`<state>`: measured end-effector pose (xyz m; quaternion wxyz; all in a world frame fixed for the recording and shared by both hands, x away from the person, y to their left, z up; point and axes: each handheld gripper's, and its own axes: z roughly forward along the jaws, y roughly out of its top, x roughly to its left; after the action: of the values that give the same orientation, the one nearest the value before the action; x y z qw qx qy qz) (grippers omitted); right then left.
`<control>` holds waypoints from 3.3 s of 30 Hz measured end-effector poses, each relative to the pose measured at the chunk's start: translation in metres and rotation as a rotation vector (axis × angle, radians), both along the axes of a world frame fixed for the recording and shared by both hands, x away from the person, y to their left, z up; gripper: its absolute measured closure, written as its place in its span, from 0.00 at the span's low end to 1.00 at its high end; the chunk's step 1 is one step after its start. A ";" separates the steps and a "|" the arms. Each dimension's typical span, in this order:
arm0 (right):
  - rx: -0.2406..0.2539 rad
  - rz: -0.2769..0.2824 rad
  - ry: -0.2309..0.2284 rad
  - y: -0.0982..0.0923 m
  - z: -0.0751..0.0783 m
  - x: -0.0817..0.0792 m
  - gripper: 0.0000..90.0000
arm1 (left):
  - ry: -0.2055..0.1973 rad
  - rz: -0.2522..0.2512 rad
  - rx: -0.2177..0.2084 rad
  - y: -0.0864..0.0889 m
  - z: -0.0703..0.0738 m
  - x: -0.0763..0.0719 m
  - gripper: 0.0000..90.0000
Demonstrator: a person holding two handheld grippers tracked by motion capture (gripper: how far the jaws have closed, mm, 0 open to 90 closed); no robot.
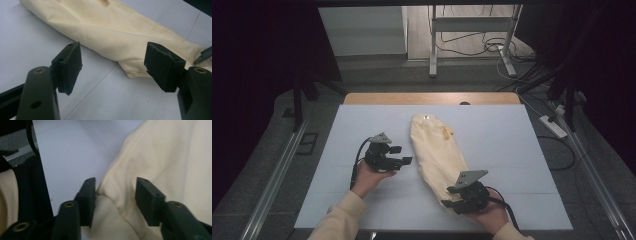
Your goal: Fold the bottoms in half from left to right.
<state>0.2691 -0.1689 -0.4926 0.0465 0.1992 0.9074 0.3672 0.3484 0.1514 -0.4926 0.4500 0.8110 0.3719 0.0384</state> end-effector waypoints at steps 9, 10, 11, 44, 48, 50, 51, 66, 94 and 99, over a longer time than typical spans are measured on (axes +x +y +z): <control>0.059 -0.094 -0.037 -0.024 0.012 0.012 0.45 | 0.000 0.001 0.000 0.001 0.000 0.000 0.34; 0.060 -0.104 -0.041 -0.026 0.012 0.013 0.45 | 0.000 0.000 0.001 0.001 0.000 0.000 0.34; 0.066 -0.116 -0.042 -0.029 0.012 0.014 0.44 | 0.000 0.000 0.001 0.001 0.001 0.000 0.33; -0.030 -0.254 -0.005 -0.054 -0.004 0.036 0.38 | 0.008 -0.005 0.012 0.000 0.000 0.000 0.32; -0.050 -0.255 0.002 -0.052 -0.009 0.036 0.38 | 0.008 -0.002 0.018 -0.001 -0.001 0.000 0.32; -0.066 -0.253 0.003 -0.051 -0.012 0.037 0.38 | 0.007 -0.002 0.019 -0.001 -0.001 0.000 0.32; -0.072 -0.251 0.006 -0.049 -0.014 0.037 0.38 | 0.006 -0.005 0.022 -0.001 -0.001 0.000 0.32; -0.010 -0.229 0.170 -0.051 -0.020 0.042 0.71 | 0.002 -0.003 0.027 -0.002 0.000 0.000 0.32; -0.028 -0.136 0.169 -0.039 -0.016 0.028 0.91 | 0.008 -0.005 0.029 -0.001 -0.002 0.001 0.32; -0.030 -0.108 0.174 -0.032 -0.016 0.023 0.91 | 0.007 -0.002 0.026 -0.001 -0.002 0.001 0.32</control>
<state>0.2917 -0.2008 -0.5087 -0.0097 0.2783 0.9012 0.3320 0.3490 0.1505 -0.4943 0.4380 0.8173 0.3724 0.0400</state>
